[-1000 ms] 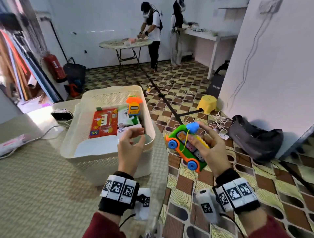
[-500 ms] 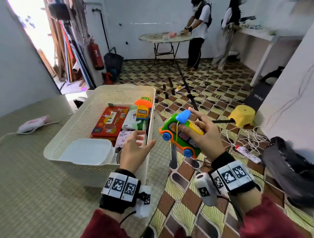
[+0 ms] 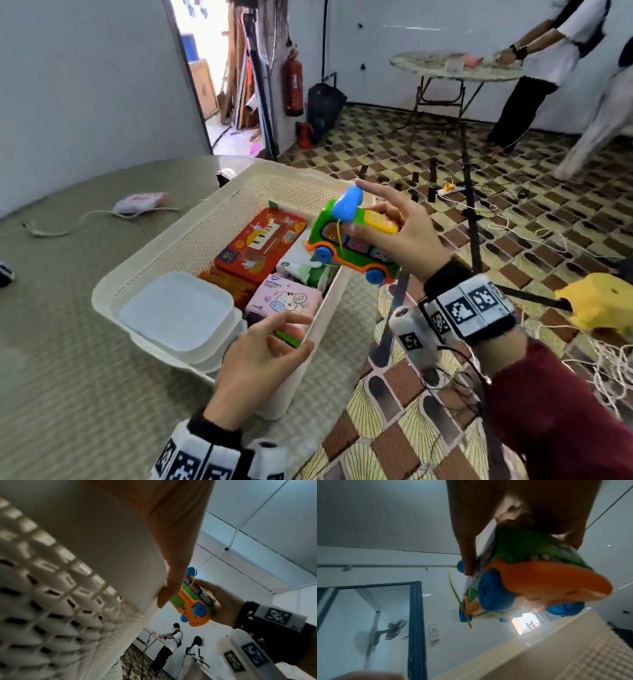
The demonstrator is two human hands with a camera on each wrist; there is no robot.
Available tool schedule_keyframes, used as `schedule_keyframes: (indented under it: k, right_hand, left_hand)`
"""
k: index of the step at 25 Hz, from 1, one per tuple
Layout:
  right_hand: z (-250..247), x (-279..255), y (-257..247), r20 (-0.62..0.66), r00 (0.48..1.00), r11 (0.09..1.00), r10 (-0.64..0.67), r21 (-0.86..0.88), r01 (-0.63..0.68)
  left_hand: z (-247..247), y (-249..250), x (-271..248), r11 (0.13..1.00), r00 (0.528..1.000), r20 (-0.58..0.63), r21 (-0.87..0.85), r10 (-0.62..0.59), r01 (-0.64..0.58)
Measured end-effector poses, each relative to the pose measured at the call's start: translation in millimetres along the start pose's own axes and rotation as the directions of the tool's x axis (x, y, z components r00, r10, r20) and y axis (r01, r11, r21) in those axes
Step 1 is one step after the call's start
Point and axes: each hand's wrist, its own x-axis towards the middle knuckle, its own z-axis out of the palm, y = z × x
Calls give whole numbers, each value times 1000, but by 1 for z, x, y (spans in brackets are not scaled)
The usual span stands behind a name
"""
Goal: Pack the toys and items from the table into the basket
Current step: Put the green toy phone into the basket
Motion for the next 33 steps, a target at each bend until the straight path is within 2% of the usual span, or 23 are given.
schedule_keyframes:
  k: [3, 5, 8, 9, 10, 11, 12, 13, 14, 15, 17, 19, 20, 23, 25, 26, 30, 32, 33]
  right_hand:
    - [2, 41, -6, 209, 974, 992, -84, -76, 102]
    - [7, 70, -8, 382, 914, 965, -135, -157, 208]
    - [22, 108, -7, 653, 741, 878, -160, -249, 409]
    - [29, 119, -5, 722, 675, 841, -155, -263, 473]
    - [35, 126, -2, 778, 609, 817, -154, -246, 522]
    - [43, 133, 1, 838, 524, 807, -153, -200, 556]
    - [50, 139, 4, 887, 432, 798, -162, -139, 586]
    - [55, 146, 7, 919, 352, 778, -178, -87, 623]
    - [61, 152, 10, 940, 283, 748, -191, -48, 662]
    - [66, 156, 12, 954, 220, 717, -202, -9, 697]
    - [75, 164, 15, 975, 103, 669, -198, 58, 741]
    - [84, 165, 16, 990, 24, 616, -136, 65, 785]
    - [89, 165, 17, 994, -17, 579, -105, 75, 812]
    - [106, 162, 22, 990, -132, 449, -37, 135, 883]
    - [116, 161, 26, 979, -201, 395, 22, 177, 902]
    - [120, 160, 30, 970, -233, 385, 63, 192, 903]
    - [125, 160, 45, 902, -394, 432, 177, 289, 854]
    - [125, 168, 41, 874, -445, 499, 197, 301, 813]
    - [126, 172, 37, 868, -451, 538, 207, 284, 794]
  left_hand:
    - [-1, 5, -2, 1000, 1000, -1, -29, -9, 9]
    - [0, 8, -1, 1000, 999, -31, -23, -11, 11]
    - [3, 17, -3, 997, 995, -76, -40, -61, 58]
    - [5, 19, -4, 996, 990, -119, -61, -78, 71]
    - [7, 20, -4, 996, 973, -216, -63, -77, 65]
    - [10, 19, -4, 996, 920, -383, -64, -86, 67]
    - [13, 16, -4, 996, 819, -568, -14, -79, 86]
    - [15, 13, -3, 986, 697, -716, 84, -41, 145]
    - [18, 12, -1, 948, 585, -811, 184, -3, 259]
    - [21, 7, -1, 900, 499, -867, 226, 10, 373]
    - [26, 3, -2, 841, 342, -935, 107, -96, 530]
    - [30, 5, -3, 834, 239, -934, -97, -264, 543]
    - [31, 5, -3, 832, 208, -928, -158, -309, 532]
    - [35, 6, -3, 824, 121, -934, -228, -335, 519]
    - [36, 7, -3, 820, 69, -937, -261, -342, 510]
    - [36, 9, -3, 819, 59, -938, -265, -341, 508]
    - [38, 4, -3, 823, 35, -945, -263, -324, 503]
    - [38, 2, -3, 827, 23, -942, -281, -334, 488]
    - [39, 1, -3, 823, 13, -941, -288, -337, 489]
